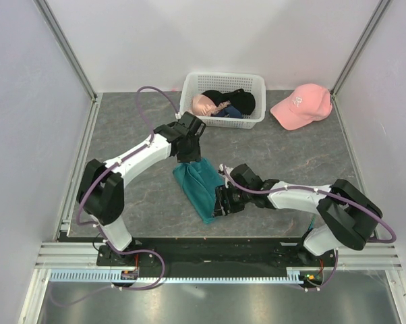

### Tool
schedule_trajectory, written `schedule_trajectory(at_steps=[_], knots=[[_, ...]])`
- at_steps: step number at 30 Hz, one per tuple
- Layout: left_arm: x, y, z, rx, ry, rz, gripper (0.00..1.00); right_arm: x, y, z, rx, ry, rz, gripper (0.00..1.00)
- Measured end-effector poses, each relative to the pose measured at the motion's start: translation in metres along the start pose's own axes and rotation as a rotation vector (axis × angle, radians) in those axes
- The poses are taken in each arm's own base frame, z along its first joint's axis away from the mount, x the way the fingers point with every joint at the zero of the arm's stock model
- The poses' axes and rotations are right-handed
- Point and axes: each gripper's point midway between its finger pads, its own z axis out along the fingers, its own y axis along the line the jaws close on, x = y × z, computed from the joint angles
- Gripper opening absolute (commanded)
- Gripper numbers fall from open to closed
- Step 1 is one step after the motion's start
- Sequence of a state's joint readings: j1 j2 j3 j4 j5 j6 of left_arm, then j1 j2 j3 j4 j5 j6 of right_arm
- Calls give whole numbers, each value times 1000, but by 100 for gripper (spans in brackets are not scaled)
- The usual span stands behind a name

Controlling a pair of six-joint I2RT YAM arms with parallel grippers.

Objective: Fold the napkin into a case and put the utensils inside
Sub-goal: Fold the lower triangle-folded napkin at the center of the board.

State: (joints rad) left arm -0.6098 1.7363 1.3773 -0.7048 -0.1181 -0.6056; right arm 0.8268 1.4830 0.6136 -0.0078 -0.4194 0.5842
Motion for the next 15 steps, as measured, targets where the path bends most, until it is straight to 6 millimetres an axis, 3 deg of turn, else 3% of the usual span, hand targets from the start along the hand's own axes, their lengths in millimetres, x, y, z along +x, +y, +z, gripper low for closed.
schedule_trajectory(at_steps=[4, 10, 12, 15], knots=[[3, 9, 1, -19, 4, 14, 31, -16, -11, -7, 63, -19, -2, 56], [-4, 39, 7, -56, 11, -40, 31, -57, -16, -13, 81, -79, 5, 52], [-3, 49, 8, -62, 21, -63, 24, -67, -18, -11, 85, -87, 4, 45], [-3, 58, 10, -51, 34, -95, 22, -77, -22, -6, 92, -86, 3, 35]])
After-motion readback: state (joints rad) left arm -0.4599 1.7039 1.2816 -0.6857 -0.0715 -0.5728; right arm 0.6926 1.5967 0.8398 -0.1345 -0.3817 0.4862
